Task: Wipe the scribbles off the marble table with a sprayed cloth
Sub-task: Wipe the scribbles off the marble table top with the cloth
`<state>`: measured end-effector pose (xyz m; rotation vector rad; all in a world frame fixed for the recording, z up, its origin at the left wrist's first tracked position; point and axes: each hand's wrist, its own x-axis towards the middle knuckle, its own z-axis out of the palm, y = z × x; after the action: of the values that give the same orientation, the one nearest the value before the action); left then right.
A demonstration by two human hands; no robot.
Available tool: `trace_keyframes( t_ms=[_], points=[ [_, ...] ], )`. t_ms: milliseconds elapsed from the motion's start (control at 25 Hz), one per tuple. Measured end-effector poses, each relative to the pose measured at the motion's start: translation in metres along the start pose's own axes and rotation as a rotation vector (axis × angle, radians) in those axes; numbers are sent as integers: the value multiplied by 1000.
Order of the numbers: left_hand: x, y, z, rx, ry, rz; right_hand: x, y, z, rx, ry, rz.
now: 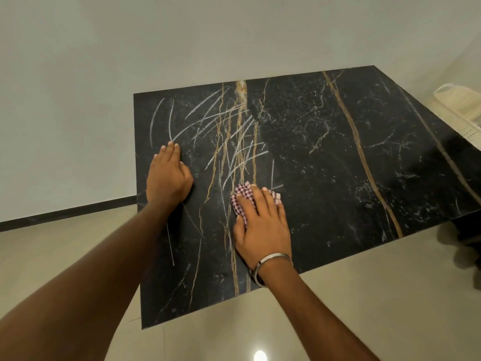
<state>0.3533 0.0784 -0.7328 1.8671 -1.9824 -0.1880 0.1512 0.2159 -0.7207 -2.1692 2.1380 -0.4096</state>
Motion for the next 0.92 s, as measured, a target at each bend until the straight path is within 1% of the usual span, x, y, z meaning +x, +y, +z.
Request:
trace_keyframes(
  t_ms=[80, 200, 360, 520, 640, 680, 800, 920],
  points=[
    [-1, -1, 0, -14, -3, -6, 6, 17, -2, -11, -12, 25],
    [-1, 2, -1, -19, -3, -8, 23, 41, -8, -37, -4, 138],
    [1, 0, 2, -18, -4, -19, 31, 24, -3, -42, 5, 191],
    [1, 0, 2, -20, -3, -31, 32, -12, 6, -9, -20, 74],
    [1, 1, 1, -21, 4, -38, 40, 3, 3, -9, -60, 2],
    [0, 2, 1, -22, 2, -42, 44, 16, 1, -26, -58, 13],
    [0, 4, 1, -19, -6, -49, 57, 44, -5, -39, -34, 148],
    [2, 3, 1, -14, -10, -67, 63, 32, -3, -33, -3, 197]
  ],
)
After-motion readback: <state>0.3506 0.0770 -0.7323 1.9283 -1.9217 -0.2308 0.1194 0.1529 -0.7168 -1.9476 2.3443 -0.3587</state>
